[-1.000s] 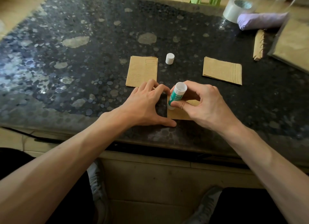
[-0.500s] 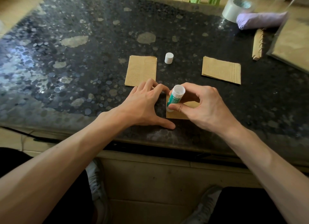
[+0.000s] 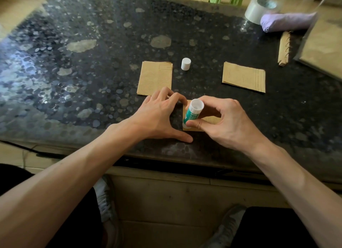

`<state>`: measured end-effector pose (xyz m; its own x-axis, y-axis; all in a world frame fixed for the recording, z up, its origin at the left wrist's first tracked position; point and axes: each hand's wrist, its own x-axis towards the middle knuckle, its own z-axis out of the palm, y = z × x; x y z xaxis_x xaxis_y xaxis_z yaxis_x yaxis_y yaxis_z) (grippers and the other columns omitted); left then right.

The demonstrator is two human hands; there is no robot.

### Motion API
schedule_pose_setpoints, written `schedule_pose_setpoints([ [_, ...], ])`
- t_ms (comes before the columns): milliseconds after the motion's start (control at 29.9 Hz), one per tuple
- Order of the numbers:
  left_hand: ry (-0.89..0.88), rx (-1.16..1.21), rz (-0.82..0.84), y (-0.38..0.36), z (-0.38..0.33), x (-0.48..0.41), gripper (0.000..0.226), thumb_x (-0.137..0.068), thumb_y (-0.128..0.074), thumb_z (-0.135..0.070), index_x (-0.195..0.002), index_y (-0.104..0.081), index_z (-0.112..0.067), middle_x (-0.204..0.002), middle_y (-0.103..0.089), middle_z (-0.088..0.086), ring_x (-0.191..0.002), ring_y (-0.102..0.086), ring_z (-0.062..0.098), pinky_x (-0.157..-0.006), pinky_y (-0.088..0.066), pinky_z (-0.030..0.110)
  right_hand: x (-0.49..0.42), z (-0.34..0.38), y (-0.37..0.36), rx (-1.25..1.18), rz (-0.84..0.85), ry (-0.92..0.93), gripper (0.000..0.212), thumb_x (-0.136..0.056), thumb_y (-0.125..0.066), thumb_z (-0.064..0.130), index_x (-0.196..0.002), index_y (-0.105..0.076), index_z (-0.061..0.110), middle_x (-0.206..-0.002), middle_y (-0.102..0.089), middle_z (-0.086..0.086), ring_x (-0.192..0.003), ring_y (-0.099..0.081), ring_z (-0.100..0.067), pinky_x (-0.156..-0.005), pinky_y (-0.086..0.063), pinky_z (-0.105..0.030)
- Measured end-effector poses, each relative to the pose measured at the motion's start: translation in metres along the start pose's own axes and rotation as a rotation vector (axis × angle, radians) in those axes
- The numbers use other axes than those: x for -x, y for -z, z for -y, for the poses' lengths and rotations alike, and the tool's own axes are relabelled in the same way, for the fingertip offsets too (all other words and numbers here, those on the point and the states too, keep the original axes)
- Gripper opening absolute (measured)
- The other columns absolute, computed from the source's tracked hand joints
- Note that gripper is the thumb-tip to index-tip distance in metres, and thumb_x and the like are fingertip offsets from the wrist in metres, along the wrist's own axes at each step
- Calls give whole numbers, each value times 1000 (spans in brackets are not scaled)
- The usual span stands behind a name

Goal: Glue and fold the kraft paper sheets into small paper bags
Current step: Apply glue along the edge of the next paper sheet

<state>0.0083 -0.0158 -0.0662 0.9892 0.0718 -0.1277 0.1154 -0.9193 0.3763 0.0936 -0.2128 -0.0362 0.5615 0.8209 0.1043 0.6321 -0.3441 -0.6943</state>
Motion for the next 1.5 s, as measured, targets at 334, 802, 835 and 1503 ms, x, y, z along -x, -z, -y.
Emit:
schedule_pose_setpoints([
  [334,9,17,5,1,0,1,108,-53,-68,-87,-143,-36,-37,-137,-35,-6,-129,-35,15,-112,-32,38,4,2,0,-32,23,-7,35,-87,-82,34,-119,-73,23,-108,-75,15,-105,-69,1,-95,-55,-23],
  [802,12,-3,11,0,0,0,110,-52,-67,-89,-143,-35,-37,-139,-35,-6,-130,-35,16,-112,-33,39,6,-2,1,-81,40,-28,27,-89,-81,25,-115,-74,24,-108,-75,16,-107,-69,-1,-98,-56,-29],
  [835,12,-4,12,0,0,0,110,-51,-66,-89,-143,-35,-38,-139,-35,-5,-130,-35,16,-112,-33,39,6,-3,2,-92,35,-39,25,-89,-82,25,-112,-74,25,-106,-75,16,-106,-69,0,-97,-56,-29],
  [1503,3,1,6,0,0,2,110,-52,-63,-90,-144,-35,-37,-139,-35,-5,-131,-35,16,-113,-31,39,-13,-11,-7,-75,-123,-74,30,-94,-76,34,-122,-67,29,-112,-69,15,-109,-66,-6,-95,-57,-39],
])
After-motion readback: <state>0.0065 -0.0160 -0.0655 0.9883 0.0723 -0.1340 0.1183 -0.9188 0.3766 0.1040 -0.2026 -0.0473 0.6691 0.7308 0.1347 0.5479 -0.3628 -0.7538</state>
